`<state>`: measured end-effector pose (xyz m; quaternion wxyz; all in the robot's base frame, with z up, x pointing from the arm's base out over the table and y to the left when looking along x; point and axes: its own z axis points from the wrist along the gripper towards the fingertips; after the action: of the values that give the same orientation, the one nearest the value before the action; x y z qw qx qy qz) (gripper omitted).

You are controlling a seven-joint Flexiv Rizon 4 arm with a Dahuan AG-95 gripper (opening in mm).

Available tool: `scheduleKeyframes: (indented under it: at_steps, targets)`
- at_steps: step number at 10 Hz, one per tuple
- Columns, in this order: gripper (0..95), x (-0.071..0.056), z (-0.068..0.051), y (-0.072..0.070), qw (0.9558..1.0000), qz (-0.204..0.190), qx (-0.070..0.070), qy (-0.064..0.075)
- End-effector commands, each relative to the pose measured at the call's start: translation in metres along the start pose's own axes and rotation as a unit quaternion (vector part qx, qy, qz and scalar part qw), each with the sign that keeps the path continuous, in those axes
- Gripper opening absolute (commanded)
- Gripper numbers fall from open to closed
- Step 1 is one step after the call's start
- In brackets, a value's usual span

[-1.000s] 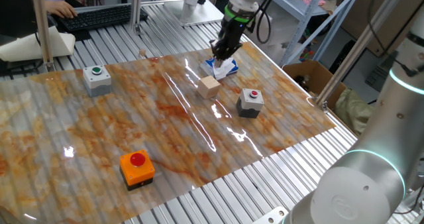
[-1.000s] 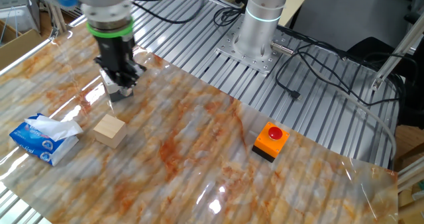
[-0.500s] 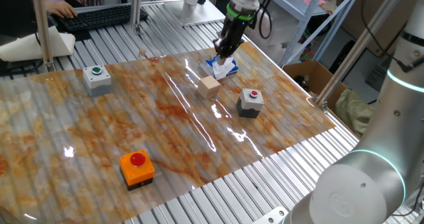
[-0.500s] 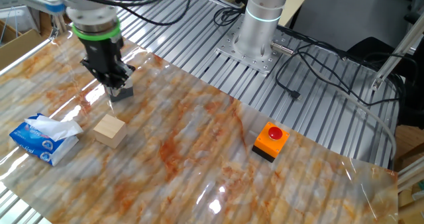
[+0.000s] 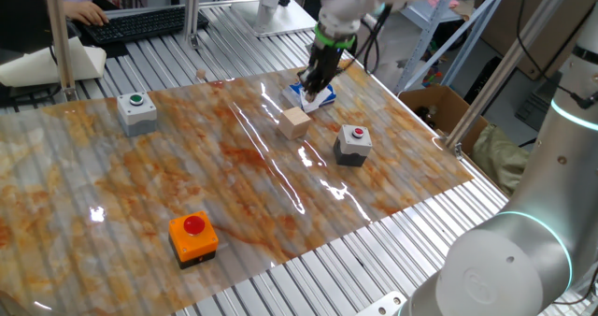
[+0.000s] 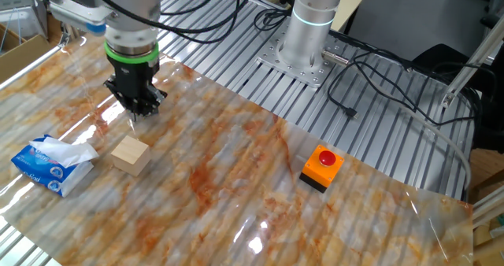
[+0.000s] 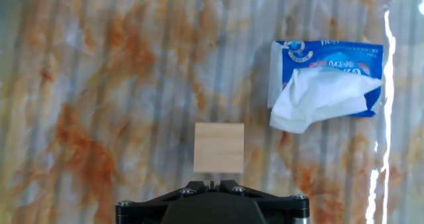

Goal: Use the gripper to push the small block from left to right

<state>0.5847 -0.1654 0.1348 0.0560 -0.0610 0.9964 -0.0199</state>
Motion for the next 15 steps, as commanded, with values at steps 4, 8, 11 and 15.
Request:
scheduleKeyframes:
  at_steps: [4,8,11,15]
  targets:
    - [0.0,0.0001,-0.0040,0.0006,0.9996,0.000,-0.027,0.009]
    - [0.0,0.0001,-0.0040,0.0006,0.9996,0.000,-0.027,0.007]
    - [0.0,0.0001,-0.0040,0.0006,0.9994,0.001,-0.033,0.008]
    - [0.0,0.0001,-0.0040,0.0006,0.9989,0.035,-0.032,0.008]
